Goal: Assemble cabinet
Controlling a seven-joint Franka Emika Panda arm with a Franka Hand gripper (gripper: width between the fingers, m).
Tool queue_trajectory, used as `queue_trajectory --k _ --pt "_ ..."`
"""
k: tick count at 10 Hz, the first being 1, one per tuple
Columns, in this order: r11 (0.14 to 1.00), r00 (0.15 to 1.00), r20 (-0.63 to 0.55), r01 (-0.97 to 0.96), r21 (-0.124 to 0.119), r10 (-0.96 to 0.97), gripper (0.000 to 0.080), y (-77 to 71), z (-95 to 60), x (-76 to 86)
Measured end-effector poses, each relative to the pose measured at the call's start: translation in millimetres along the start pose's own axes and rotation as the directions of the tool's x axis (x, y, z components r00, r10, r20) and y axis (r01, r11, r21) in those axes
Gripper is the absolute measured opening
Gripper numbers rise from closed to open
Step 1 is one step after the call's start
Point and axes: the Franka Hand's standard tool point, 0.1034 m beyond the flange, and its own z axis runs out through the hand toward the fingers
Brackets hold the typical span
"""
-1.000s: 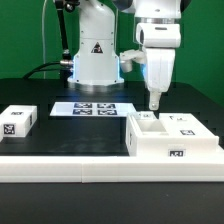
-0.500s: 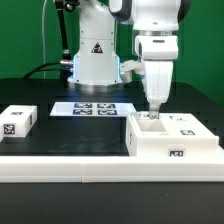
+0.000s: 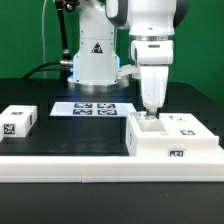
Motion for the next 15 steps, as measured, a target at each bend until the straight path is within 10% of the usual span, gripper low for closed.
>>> queue_trajectory --k 3,7,15 --pt "1.0 1.0 0.0 -0.004 0.006 0.004 0.0648 -1.3 2.5 -1.5" --pt "1.0 1.0 0.0 -0.005 0.015 0.005 0.0087 -3.7 6.9 -1.7" --pt "1.0 1.0 0.012 -0.015 0.017 0.015 0.0067 -2.0 -2.8 -2.1"
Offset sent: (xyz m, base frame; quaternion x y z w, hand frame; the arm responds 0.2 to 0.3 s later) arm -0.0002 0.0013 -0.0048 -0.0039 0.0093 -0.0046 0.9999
